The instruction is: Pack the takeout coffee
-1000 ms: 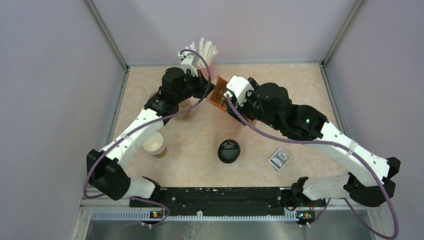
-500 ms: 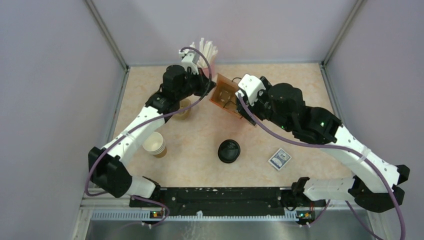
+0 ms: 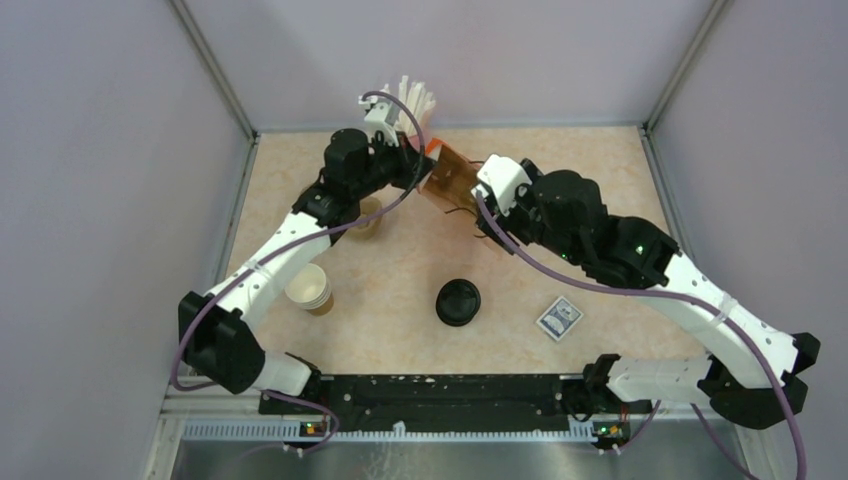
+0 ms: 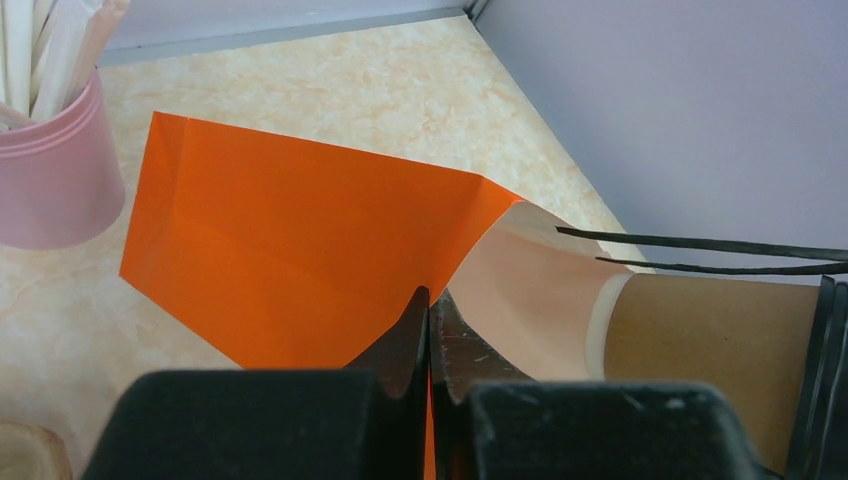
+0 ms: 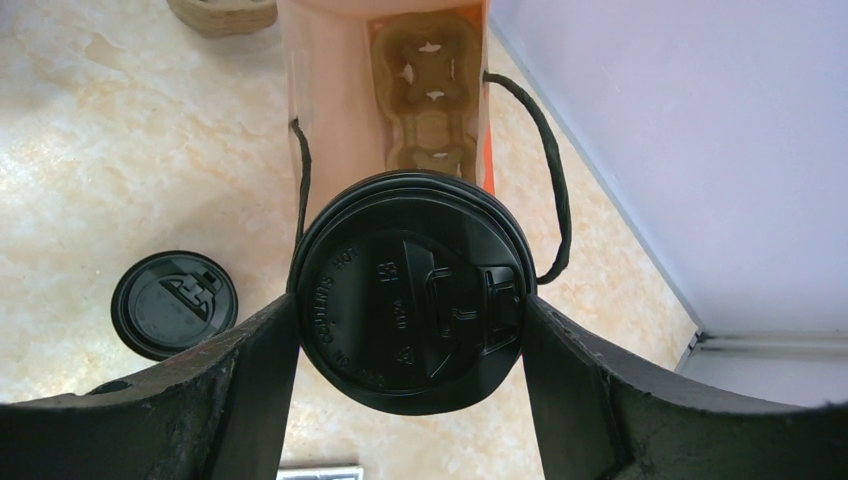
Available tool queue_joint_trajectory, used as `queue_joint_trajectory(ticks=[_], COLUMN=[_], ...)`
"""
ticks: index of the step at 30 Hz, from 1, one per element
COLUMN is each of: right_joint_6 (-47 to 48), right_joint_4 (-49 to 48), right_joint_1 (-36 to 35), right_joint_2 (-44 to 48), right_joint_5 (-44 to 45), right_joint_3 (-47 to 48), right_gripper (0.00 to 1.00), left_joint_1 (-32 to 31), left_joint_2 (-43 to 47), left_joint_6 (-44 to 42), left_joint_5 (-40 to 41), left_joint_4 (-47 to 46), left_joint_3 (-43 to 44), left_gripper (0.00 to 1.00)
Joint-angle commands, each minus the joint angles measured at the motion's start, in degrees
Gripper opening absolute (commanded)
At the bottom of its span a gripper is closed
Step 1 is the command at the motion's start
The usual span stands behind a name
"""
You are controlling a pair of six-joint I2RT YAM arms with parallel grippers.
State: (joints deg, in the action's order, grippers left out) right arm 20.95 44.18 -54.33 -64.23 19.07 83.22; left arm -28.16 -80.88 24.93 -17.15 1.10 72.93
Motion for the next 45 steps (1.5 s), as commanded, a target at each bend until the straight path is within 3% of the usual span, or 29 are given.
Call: queue_joint_trajectory(ticks=[1,19,36,45], right_joint_6=[-0.91,1.44,1.26,5.06], right_joint_4=[-2.88,-2.16,-5.26,-9.03], right_joint_1=[0.88,3.02,3.16,3.16], right_joint_2=[1.32,1.03,5.38,2.09], right_joint_5=[-0.35,-3.26,-5.23,-5.64], right_joint_3=[1.62,4.41,-3.67,-4.56], right_gripper=[0.66,0.66,0.65,0.66], left_joint_1=[0.14,0.58,0.7,0.68], left_joint_2=[1.05,-0.77,-2.77,-2.14], left_joint_6=[-0.68,-0.91,0.13,-0.26], left_joint_5=[-1.2,-3.4,-5.08,-6.84], left_joint_4=[-3.83,-1.99,-1.44,-2.25], left_joint_3=[-0.92,-0.93,1.03,0.73], left_gripper=[0.0,0.0,0.0,0.0])
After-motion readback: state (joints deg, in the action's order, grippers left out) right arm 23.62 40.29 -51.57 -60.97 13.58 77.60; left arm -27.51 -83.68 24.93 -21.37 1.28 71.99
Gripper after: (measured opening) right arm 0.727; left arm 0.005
